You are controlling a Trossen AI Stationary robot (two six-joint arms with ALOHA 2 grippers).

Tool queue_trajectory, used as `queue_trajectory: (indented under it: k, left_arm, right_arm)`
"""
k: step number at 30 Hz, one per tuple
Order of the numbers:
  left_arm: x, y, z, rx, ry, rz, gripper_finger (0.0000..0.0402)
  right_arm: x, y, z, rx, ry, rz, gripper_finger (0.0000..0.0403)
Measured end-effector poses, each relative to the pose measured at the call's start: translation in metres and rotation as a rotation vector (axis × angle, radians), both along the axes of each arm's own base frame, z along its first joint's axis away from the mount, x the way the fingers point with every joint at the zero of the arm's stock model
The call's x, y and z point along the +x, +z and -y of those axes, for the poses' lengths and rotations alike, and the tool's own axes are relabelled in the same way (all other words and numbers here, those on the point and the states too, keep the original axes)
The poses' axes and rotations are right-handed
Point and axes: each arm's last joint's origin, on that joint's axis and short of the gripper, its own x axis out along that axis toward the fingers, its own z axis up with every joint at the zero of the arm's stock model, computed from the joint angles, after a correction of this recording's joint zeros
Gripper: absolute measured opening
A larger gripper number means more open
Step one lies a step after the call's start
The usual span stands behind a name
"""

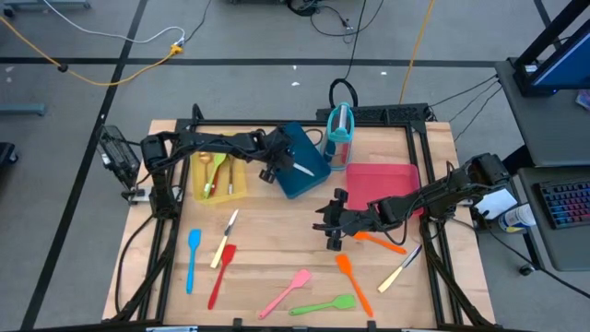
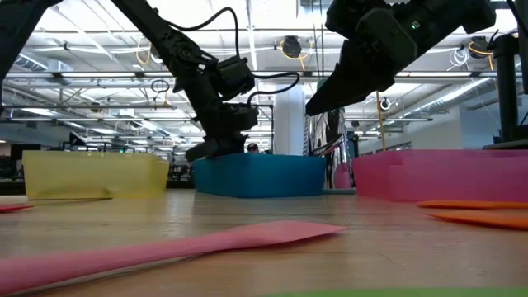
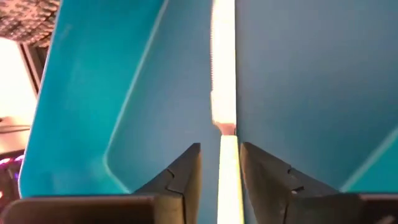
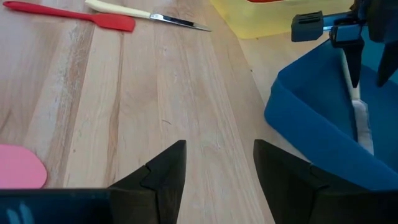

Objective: Pick & Place Kitchen Items
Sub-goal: Put the middle yellow knife into the blue bin, then put the left yellow knife into the blue bin

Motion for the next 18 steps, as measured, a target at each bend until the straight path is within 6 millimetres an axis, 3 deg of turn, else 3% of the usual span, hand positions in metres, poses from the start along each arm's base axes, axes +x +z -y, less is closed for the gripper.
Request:
queue_trajectory:
  k: [9,18]
  left_arm:
    - [0.003,0.007,0.005,0.056,0.073,0.029,0.0142]
    - [-0.004,0.075,0.035,0.083,0.148,0.259,0.0143]
  right_arm:
    - [0.000,0.000,0.000,0.000,0.000,-0.002,0.0180]
    - [-0.001,-0.001,0.000,-0.006,0.002,-0.012,0.0180]
